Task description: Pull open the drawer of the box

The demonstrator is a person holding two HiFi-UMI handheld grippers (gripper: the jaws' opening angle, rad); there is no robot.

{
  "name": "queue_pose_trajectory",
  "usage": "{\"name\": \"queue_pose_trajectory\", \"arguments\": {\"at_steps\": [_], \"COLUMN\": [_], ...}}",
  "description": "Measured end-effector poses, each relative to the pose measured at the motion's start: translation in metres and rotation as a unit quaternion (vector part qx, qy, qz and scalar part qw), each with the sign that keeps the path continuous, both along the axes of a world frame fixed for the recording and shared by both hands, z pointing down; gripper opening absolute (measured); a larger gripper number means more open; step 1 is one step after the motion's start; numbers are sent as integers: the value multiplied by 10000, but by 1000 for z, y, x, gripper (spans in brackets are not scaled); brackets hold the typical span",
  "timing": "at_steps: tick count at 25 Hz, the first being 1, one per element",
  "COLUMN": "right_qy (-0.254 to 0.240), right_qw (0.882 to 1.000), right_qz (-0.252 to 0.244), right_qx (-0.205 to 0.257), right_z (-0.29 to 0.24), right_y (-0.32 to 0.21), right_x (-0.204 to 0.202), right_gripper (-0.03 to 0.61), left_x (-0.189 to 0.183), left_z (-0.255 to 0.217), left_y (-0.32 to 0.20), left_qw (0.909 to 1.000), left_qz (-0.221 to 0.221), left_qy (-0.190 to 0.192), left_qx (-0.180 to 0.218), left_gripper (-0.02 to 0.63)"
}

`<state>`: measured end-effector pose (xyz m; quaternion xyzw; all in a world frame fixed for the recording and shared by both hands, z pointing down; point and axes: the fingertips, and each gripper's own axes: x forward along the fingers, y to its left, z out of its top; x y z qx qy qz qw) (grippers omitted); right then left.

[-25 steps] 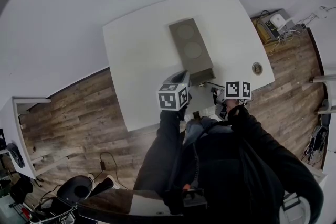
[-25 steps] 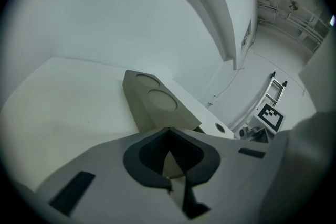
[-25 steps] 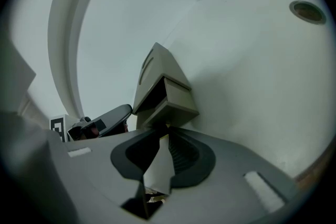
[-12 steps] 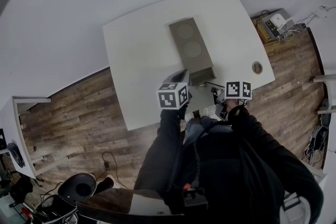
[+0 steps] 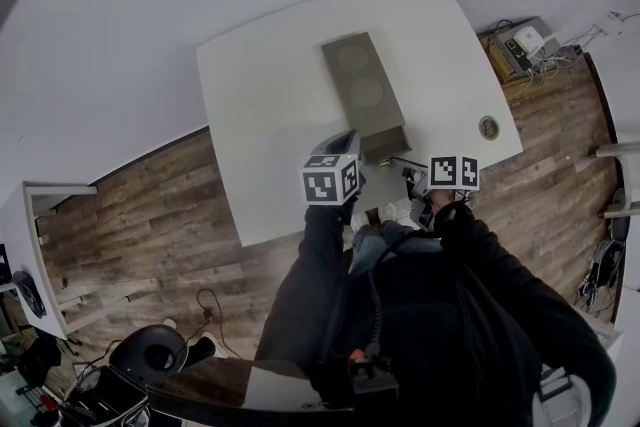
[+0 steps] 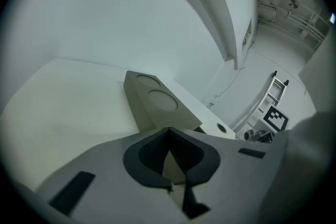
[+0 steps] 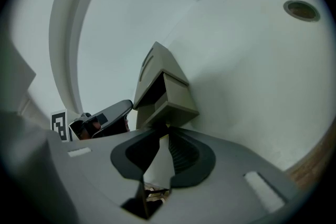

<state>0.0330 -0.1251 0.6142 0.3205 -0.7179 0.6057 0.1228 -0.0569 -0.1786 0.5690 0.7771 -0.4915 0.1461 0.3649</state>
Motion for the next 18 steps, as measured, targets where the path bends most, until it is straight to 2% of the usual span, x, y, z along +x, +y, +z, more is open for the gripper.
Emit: {"name": "queue_pose_trajectory", "arguments": {"at_steps": [18], "right_qy": [38], "right_qw": [10000], "right_qz": [-14], "right_qx": [-5], "right_z": [1], "right_y": [11], "right_x": [2], "right_gripper": [55], "left_x": [-2], "left_z": [0], "left_y": [2], "left_qw": [10000], "left_qz": [-44], "left_qy": [-6], "left_qx": [0], "left_gripper": [1]}}
